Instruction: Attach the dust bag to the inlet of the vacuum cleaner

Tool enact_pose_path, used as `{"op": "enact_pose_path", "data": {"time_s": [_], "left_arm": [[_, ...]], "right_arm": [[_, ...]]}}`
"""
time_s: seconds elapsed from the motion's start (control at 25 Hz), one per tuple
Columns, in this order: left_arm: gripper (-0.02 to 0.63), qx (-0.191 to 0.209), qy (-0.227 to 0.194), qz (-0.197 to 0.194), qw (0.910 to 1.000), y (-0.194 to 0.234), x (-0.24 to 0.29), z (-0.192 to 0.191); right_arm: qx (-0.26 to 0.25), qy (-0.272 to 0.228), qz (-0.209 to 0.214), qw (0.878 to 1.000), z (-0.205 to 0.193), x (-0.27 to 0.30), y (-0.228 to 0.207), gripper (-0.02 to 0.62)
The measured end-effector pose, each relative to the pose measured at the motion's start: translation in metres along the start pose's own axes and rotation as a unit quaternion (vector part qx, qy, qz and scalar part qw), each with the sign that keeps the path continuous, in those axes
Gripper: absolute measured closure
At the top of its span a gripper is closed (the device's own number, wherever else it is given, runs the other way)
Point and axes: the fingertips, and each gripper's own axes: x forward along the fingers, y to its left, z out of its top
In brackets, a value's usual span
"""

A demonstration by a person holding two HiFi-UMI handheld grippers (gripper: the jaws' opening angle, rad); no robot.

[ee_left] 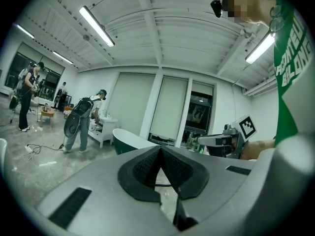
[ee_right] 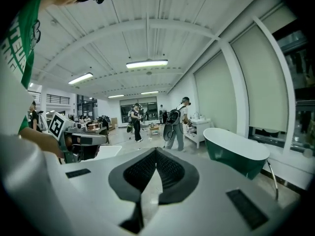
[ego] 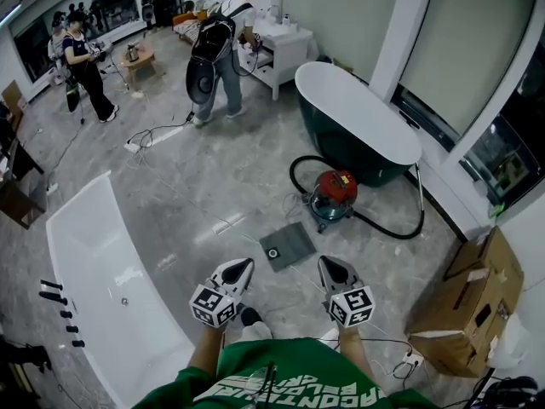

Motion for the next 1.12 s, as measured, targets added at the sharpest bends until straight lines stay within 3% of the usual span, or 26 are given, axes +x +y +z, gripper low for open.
{"op": "enact_pose_path", "data": {"time_s": [0.24,0.56,0.84,1.12], "left_arm": [[0.601,-0.018,0.007,-0.003,0.9998,0.053,0.001,0.001],[0.601,-0.018,0.024,-0.036,0.9989,0.077,0.026,0.000],[0.601,-0.010,0.037,-0.064,0.9972,0.084,0.077,0.004],[0.601,0.014,0.026,-0.046,0.9985,0.122,0.136,0.040]], "right_arm": [[-0.002,0.024,-0.001,1.000,0.000,0.047,0.009,0.586],[0.013,0.036,-0.019,0.999,-0.004,0.069,0.007,0.586],[0.026,0.042,-0.031,0.998,-0.006,0.091,-0.035,0.586],[0.016,0.011,-0.025,1.000,0.028,0.142,-0.093,0.586]]}}
